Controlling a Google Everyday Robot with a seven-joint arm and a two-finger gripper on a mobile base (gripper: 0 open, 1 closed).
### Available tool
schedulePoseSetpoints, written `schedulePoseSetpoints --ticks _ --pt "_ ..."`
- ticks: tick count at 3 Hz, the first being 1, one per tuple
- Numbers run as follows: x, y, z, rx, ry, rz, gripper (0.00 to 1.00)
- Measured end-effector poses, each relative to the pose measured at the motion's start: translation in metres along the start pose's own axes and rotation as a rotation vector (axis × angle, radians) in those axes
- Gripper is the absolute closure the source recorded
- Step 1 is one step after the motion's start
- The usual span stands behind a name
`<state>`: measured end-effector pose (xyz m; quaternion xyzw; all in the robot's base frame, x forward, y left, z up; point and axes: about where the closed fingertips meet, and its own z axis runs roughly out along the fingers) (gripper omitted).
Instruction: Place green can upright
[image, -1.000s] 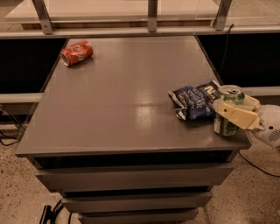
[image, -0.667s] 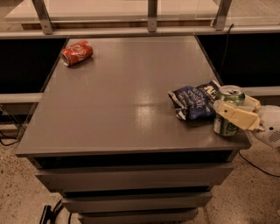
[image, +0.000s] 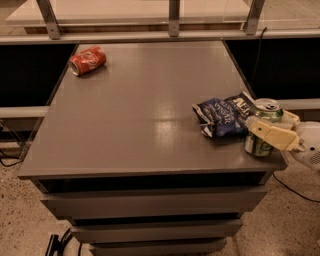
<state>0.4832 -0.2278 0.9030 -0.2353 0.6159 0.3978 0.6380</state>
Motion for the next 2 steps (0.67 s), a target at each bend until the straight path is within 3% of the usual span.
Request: schedulePoseSetpoints --ticks 2 --pt "-0.0025 0.0004 -0.0051 0.0 0.025 -0.018 0.12"
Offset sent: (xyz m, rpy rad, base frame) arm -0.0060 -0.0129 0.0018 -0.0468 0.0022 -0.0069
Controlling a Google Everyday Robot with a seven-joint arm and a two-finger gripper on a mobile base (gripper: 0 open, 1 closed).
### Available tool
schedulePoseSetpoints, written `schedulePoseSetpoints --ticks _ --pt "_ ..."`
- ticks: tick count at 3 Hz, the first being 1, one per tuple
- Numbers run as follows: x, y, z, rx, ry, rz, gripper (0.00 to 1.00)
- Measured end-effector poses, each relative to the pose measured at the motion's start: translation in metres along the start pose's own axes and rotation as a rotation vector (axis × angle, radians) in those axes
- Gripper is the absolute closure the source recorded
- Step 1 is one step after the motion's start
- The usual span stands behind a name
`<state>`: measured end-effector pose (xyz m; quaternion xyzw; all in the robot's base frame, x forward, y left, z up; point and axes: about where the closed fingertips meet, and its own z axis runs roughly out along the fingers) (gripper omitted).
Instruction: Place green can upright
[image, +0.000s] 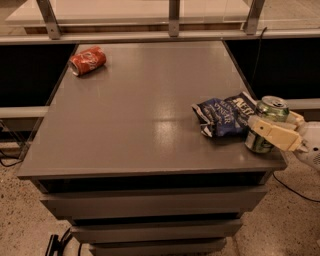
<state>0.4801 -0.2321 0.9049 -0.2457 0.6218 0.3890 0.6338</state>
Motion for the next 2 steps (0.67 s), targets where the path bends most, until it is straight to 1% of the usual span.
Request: schedulePoseSetpoints --ticks 1,2 --pt "-0.0047 0.0014 -0.004 -0.003 0.013 -0.018 0.0" --pt "-0.0096 0.0026 -0.008 -0.007 0.026 -0.035 0.0"
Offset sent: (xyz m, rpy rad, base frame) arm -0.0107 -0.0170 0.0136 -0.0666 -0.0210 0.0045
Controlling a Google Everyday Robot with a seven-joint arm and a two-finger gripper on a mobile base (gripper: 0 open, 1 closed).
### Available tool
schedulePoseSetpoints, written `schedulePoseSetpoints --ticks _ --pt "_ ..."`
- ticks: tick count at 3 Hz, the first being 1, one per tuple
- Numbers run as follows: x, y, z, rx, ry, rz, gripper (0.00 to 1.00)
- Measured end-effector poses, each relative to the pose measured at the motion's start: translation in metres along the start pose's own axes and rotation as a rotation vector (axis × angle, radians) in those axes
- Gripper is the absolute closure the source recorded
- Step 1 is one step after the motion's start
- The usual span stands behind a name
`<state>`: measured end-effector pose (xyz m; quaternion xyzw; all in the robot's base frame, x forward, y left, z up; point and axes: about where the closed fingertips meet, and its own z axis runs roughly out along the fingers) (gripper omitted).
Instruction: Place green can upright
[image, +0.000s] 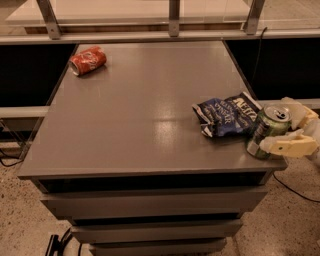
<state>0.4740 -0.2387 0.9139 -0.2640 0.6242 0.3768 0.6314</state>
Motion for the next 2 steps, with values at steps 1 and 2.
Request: schedulePoseSetpoints --ticks 1,2 --pt "-0.0114 0.0009 -0.0072 -0.03 0.037 -0.041 0.0" --pt "-0.0121 0.0012 -0.0074 -0.033 0.037 -0.043 0.0"
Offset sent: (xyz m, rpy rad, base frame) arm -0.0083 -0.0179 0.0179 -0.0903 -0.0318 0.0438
